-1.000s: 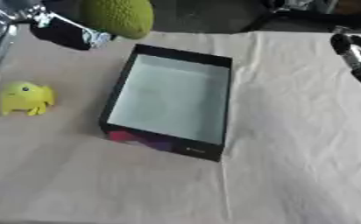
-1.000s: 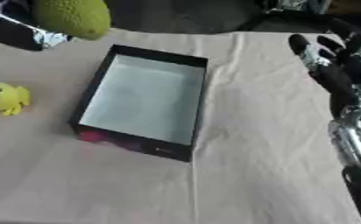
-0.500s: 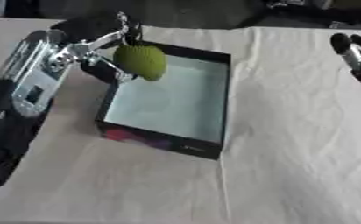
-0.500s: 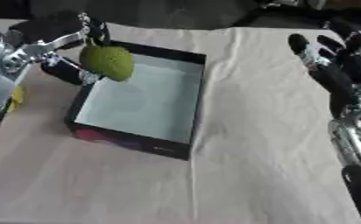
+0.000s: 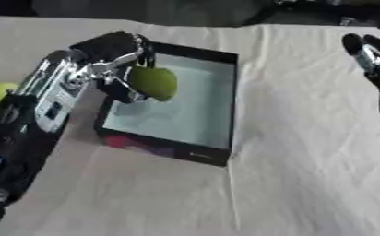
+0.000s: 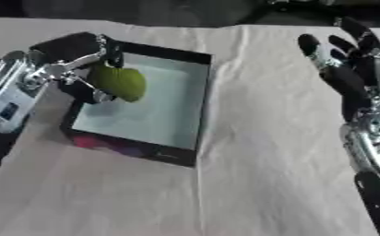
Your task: Pick up objects on the table and place them in the box.
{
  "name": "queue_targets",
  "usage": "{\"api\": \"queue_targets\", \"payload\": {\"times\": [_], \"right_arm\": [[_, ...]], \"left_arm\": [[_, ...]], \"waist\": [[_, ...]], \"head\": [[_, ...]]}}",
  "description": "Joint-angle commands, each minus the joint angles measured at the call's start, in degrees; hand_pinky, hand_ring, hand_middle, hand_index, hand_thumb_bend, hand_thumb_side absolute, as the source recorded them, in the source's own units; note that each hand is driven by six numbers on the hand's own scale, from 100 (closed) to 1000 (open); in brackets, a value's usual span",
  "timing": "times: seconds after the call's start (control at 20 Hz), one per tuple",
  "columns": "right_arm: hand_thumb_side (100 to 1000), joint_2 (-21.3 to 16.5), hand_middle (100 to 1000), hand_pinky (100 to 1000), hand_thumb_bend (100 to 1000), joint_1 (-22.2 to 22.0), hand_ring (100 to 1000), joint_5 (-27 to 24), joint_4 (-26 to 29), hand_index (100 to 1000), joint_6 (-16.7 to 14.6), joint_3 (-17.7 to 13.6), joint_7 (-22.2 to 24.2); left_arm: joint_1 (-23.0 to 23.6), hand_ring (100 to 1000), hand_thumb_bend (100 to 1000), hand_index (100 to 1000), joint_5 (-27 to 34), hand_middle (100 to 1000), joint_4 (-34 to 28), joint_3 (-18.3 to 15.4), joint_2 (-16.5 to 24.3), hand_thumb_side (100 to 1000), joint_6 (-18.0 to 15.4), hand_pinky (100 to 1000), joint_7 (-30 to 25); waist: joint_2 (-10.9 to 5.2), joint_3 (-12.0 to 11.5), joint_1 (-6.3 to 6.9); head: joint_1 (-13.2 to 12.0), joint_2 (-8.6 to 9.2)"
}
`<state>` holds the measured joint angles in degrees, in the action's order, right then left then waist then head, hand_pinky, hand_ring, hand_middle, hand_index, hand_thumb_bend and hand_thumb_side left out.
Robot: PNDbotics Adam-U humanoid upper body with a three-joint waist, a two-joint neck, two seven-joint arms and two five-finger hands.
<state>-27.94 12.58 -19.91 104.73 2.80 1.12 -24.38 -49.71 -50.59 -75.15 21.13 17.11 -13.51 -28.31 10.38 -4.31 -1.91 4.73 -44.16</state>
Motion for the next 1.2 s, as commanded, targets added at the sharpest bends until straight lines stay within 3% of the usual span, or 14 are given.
{"api": "queue_targets", "payload": {"times": [0.05,0.1,0.15,0.3,0.55,0.8,1.0,1.2], "right_arm": [[317,-0.87,909,934,732,0.66,873,-0.02,0.82,856,-0.16,-0.24,0.29],[317,-0.84,909,934,732,0.65,873,-0.01,0.80,856,-0.16,-0.23,0.33],[316,-0.81,909,934,732,0.63,873,0.01,0.78,856,-0.17,-0.23,0.37],[314,-0.76,909,934,732,0.45,874,0.02,0.66,856,-0.16,-0.23,0.44],[316,-0.82,909,934,732,0.32,874,-0.05,0.66,856,-0.20,-0.25,0.54],[317,-1.12,908,934,732,-0.03,874,-0.03,0.68,856,-0.25,-0.40,0.44],[321,-1.66,909,934,732,-0.62,874,0.10,0.77,856,-0.41,-0.82,0.10],[323,-2.10,908,934,731,-1.09,874,0.23,0.85,856,-0.59,-1.29,-0.37]], "left_arm": [[-0.90,692,454,751,-0.46,698,-0.59,-0.08,0.21,125,-0.44,773,-0.46],[-0.89,741,571,834,-0.40,752,-0.67,-0.17,0.20,291,-0.43,827,-0.66],[-0.88,765,648,872,-0.39,780,-0.79,-0.27,0.21,386,-0.31,857,-0.80],[-0.92,792,797,902,-0.71,807,-1.73,-0.81,0.42,523,0.79,895,-0.19],[-0.73,787,850,903,-0.18,805,-2.97,-1.45,0.60,516,1.45,897,-0.09],[-0.43,761,762,879,3.94,783,-7.06,-4.01,2.55,497,3.81,882,1.04],[0.75,747,717,863,8.37,769,-12.31,-7.93,8.59,478,8.26,875,3.96],[3.98,749,701,863,12.23,770,-13.29,-13.08,17.62,461,12.78,876,6.18]], "waist": [[-0.53,0.05,0.04],[-0.50,0.02,0.05],[-0.49,0.01,0.06],[-0.52,-0.07,0.07],[-0.76,-0.11,0.07],[-1.11,-0.50,0.16],[-1.48,-1.35,0.52],[-1.70,-2.26,0.91]], "head": [[0.48,0.05],[0.50,0.05],[0.50,0.05],[0.51,0.05],[0.39,0.05],[0.71,0.05],[1.42,0.05],[2.27,0.05]]}}
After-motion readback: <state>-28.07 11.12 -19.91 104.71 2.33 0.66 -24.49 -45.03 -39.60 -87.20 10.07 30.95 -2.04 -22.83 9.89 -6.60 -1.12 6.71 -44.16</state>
